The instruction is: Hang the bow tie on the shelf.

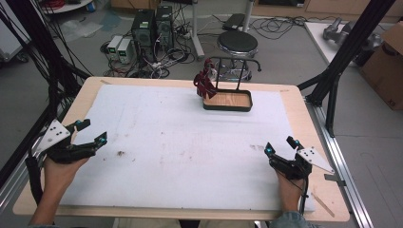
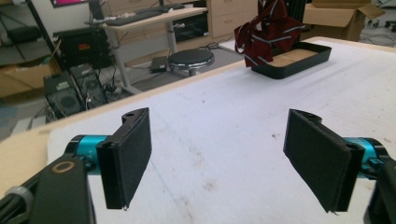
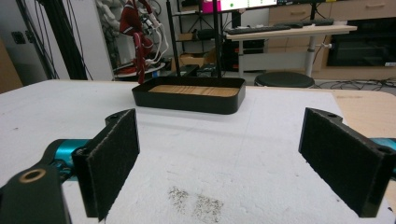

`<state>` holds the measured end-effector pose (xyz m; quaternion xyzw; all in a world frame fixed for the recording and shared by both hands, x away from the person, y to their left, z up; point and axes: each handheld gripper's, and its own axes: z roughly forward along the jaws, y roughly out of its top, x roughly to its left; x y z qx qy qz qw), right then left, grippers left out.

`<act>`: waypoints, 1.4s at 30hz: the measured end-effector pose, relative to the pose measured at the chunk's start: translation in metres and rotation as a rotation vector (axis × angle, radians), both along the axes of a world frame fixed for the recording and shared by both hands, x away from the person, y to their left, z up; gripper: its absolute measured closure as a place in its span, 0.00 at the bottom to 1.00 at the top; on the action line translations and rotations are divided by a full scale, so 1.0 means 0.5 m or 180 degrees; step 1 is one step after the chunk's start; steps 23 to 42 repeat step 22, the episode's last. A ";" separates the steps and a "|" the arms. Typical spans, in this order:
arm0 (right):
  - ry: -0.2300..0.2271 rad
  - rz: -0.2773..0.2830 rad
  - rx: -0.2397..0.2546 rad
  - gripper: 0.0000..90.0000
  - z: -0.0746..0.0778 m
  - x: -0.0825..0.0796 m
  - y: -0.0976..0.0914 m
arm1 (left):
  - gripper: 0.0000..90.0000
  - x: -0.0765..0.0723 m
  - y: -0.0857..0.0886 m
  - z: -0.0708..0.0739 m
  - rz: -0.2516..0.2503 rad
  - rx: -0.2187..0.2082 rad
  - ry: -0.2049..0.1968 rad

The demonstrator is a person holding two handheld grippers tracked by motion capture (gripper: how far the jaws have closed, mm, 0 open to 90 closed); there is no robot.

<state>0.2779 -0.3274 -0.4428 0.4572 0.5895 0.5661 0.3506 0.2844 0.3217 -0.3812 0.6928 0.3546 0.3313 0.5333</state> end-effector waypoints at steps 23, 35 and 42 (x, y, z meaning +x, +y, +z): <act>0.0002 0.0025 -0.0012 0.13 0.001 0.002 0.002 | 0.24 -0.034 0.012 -0.072 0.0220 -0.0086 0.0281; 0.0002 0.0025 -0.0012 0.13 0.001 0.002 0.002 | 0.24 -0.034 0.012 -0.072 0.0220 -0.0086 0.0281; 0.0002 0.0025 -0.0012 0.13 0.001 0.002 0.002 | 0.24 -0.034 0.012 -0.072 0.0220 -0.0086 0.0281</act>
